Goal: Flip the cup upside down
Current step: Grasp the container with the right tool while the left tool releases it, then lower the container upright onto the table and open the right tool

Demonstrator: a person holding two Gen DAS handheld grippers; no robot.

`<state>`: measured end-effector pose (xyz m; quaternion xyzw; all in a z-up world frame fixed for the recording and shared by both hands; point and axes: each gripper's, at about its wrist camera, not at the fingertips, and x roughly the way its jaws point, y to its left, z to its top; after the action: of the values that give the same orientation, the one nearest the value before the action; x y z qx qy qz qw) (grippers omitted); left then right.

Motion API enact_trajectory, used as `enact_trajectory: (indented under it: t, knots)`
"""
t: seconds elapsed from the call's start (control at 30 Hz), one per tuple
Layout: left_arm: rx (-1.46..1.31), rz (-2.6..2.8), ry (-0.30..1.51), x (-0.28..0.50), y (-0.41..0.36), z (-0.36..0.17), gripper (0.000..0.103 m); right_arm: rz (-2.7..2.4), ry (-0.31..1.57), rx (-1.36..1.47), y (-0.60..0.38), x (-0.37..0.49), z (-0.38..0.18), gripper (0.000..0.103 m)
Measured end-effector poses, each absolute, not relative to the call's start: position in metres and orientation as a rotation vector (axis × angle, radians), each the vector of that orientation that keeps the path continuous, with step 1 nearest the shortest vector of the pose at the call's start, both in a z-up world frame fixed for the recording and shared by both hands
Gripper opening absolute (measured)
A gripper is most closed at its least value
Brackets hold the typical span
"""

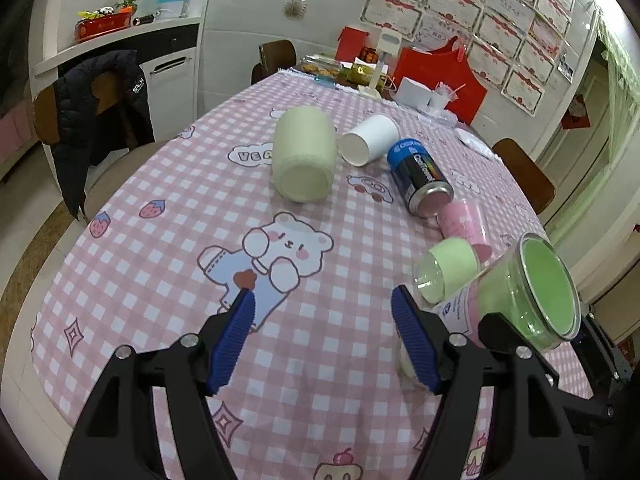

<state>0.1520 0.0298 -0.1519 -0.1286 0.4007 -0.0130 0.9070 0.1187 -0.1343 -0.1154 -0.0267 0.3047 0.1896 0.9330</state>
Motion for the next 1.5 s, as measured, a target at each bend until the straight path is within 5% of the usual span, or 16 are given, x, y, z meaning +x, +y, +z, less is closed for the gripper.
enact_trajectory:
  t: [0.77, 0.87, 1.07, 1.2, 1.5]
  knots:
    - [-0.149, -0.105, 0.677, 0.112, 0.019, -0.120, 0.071, 0.237, 0.488, -0.001, -0.155, 0.066, -0.086, 0.074]
    - [-0.104, -0.117, 0.631, 0.100, 0.012, -0.109, 0.073, 0.201, 0.457, -0.010, -0.158, 0.052, -0.079, 0.095]
    - [-0.031, -0.119, 0.556, 0.077, 0.002, -0.089, 0.074, 0.121, 0.396, -0.040, -0.165, 0.029, -0.065, 0.095]
    - [-0.017, -0.112, 0.500, 0.061, 0.001, -0.077, 0.086, 0.075, 0.372, -0.032, -0.169, 0.014, -0.058, 0.095]
    - [-0.023, -0.137, 0.402, 0.028, 0.007, -0.056, 0.086, 0.025, 0.311, -0.027, -0.168, -0.008, -0.048, 0.095]
